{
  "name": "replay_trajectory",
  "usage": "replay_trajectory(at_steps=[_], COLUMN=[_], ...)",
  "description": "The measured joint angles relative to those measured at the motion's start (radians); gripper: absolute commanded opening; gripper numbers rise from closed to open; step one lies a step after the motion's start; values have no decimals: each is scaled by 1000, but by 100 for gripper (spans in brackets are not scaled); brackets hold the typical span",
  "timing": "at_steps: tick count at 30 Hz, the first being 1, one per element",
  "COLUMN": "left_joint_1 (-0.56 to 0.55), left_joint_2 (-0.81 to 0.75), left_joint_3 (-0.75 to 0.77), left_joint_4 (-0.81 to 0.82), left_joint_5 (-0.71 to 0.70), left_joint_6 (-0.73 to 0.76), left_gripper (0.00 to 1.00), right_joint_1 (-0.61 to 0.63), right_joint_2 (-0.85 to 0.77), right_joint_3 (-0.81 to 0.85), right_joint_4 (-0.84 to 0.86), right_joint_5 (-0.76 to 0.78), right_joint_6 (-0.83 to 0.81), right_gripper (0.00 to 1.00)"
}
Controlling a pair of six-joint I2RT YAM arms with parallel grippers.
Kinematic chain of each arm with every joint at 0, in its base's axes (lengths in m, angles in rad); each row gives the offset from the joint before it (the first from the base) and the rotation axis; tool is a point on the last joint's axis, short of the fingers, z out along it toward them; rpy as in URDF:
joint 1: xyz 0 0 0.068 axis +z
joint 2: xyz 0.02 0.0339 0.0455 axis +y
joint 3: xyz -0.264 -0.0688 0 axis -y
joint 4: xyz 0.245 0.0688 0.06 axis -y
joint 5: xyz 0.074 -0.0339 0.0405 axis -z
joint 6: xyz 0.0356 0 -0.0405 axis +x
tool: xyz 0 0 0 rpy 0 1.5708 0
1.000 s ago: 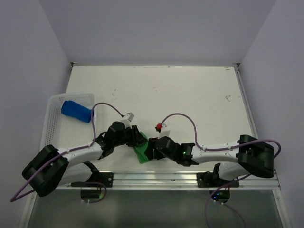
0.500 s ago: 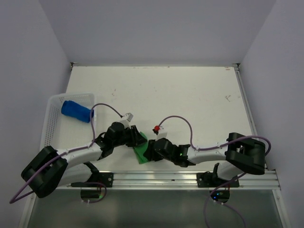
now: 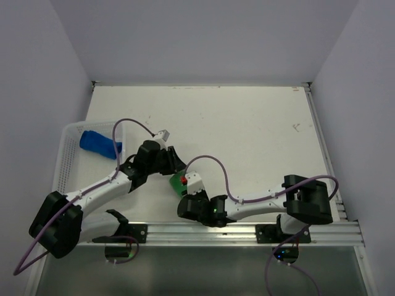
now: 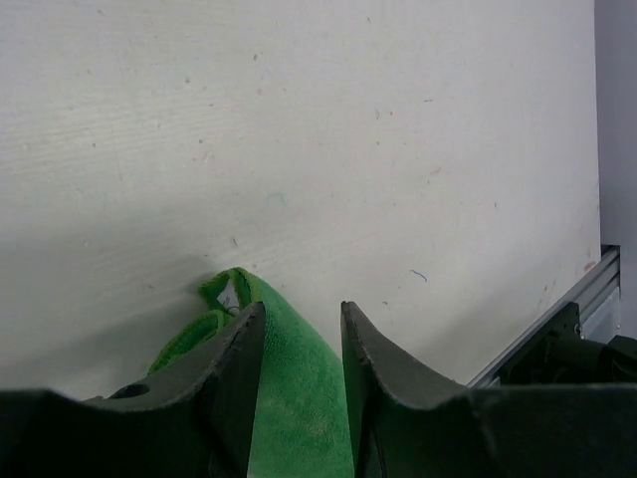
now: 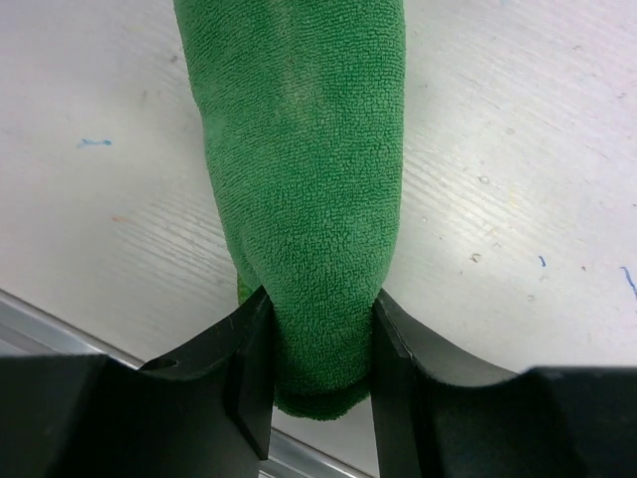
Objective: Roll the towels
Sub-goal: Roll the towel
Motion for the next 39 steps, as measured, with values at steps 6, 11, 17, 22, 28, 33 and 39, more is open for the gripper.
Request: replay_trajectory(at_steps=[6,11,17,22,28,33,39], left_joint_1=[6,6,6,6,6,6,6], left_joint_2=[0,-5,-53,-107,-162,-157,-97], left_joint_3=[24,24,14,13,8,-84,-174], left_joint_4=[-27,-39,-52,-82,-98,-44,53], left_joint_5=[3,33,74,75,81,125,152], left_joint_6=[2,0,-1,1,0,-13,-36], left_gripper=[40,40,40,40,41,40,40], right_joint_1=[65,106,122,122,122,121,117], right_joint_2=[134,266,336,345,346,346,346], right_joint_3=[143,284,363,380,380,380,380], right_joint_4=[-160,-310,-413,-436,-441,-440,-435], right_joint_5=[137,230,278,280,280,280,271], right_joint_6=[5,32,69,78,84,84,83], right_gripper=[23,25,27,29,30,31,32])
